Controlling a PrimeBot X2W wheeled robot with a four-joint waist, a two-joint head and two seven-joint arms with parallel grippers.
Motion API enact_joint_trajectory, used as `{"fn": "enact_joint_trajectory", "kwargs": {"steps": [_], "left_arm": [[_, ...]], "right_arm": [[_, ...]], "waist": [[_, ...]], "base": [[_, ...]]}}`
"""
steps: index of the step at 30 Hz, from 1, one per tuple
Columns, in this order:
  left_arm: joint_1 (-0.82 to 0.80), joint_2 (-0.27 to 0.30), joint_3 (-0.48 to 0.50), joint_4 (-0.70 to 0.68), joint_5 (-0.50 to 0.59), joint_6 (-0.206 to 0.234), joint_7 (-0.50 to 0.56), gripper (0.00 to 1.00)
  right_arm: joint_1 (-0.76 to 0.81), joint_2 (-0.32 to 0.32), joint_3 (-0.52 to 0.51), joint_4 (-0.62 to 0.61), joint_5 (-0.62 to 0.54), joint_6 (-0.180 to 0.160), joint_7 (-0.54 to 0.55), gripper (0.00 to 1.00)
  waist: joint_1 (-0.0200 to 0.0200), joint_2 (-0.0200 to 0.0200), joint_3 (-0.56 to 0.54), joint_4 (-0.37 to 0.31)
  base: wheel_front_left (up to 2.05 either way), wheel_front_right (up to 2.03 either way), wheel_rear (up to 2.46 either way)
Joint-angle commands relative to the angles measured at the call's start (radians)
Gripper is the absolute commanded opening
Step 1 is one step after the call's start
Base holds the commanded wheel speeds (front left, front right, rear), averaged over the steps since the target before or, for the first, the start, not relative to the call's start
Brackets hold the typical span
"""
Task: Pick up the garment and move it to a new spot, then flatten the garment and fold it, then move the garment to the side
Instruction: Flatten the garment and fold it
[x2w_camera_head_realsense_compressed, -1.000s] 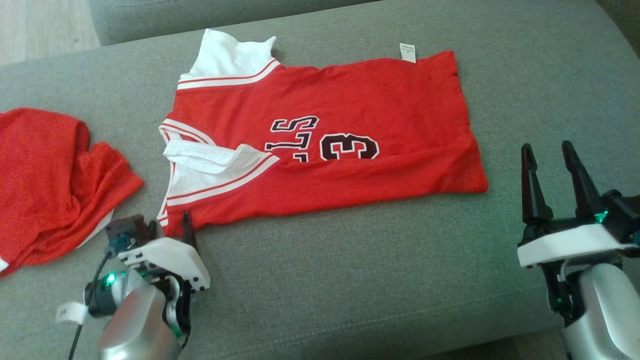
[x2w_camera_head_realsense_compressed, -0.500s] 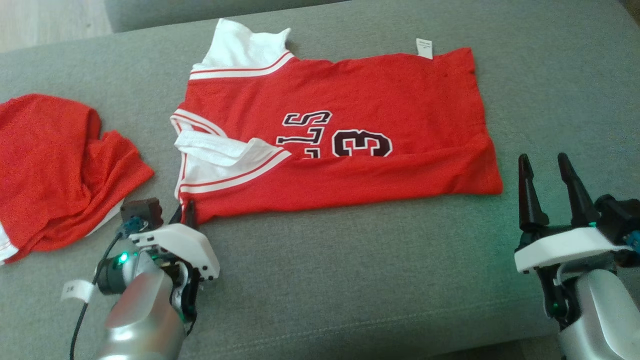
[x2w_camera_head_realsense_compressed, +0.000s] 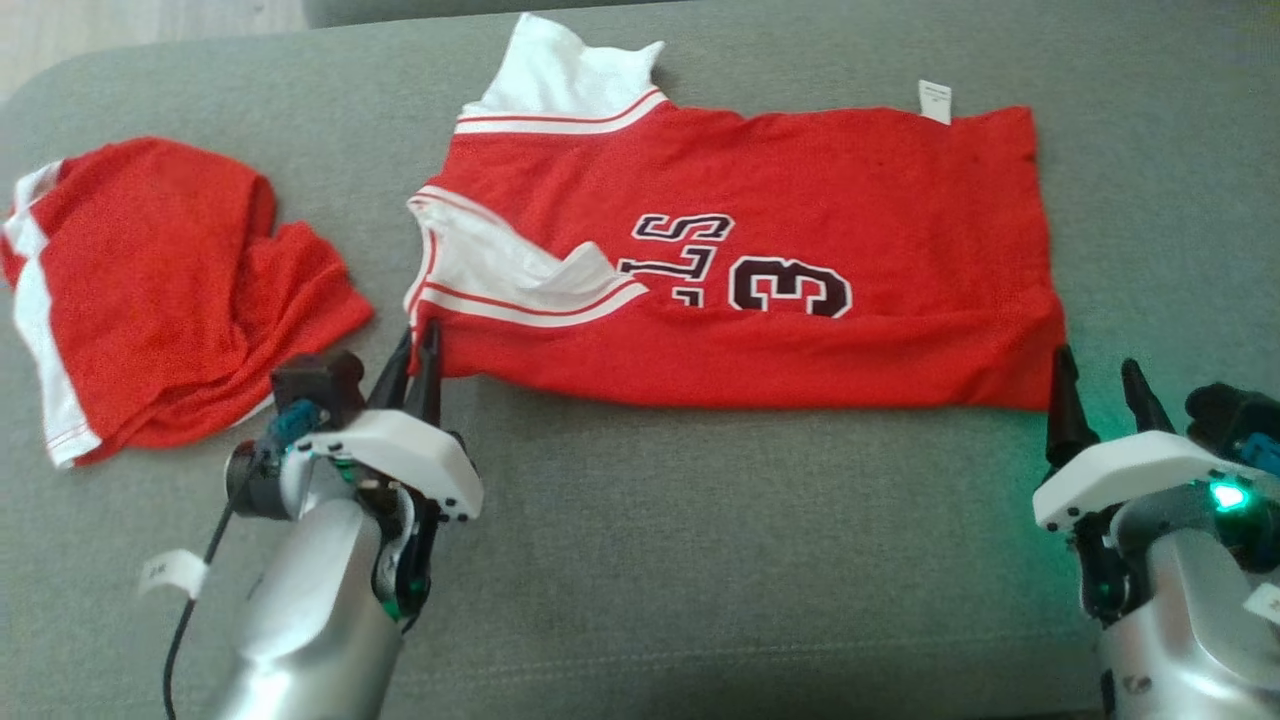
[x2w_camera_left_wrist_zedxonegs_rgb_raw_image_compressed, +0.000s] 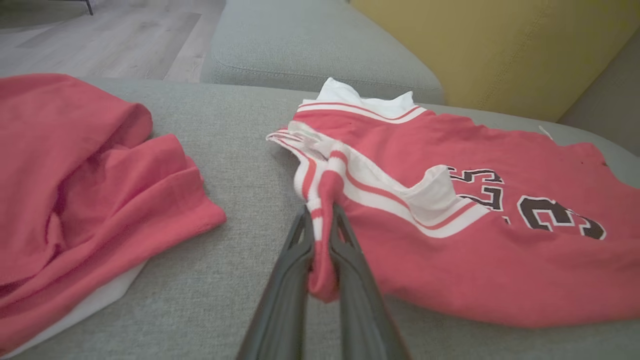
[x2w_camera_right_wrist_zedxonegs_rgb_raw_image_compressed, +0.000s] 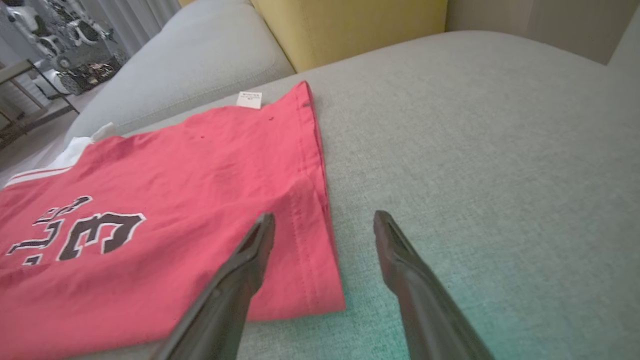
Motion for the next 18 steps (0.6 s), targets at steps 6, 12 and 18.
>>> {"fn": "enact_joint_trajectory", "kwargs": {"steps": [6,12,18], "left_arm": [[0.019,0.01,0.002,-0.126,0.021,0.006,-0.013,0.0],[0.029,0.012,-0.013,-0.179,0.023,0.011,-0.004,0.0],[0.041,0.022,-0.015,-0.193,0.018,0.022,0.013,0.0]], "right_arm": [[-0.101,0.015,-0.042,0.097,-0.017,0.007,0.019,1.0],[-0.164,0.017,-0.067,0.221,-0.013,0.007,0.041,1.0],[-0.201,0.017,-0.017,0.302,-0.007,0.007,0.045,0.0]], "waist": [[0.0,0.0,0.012,0.039],[0.0,0.0,0.027,0.058],[0.0,0.0,0.03,0.061]], "base": [[0.0,0.0,0.0],[0.0,0.0,0.0],[0.0,0.0,0.0]]}}
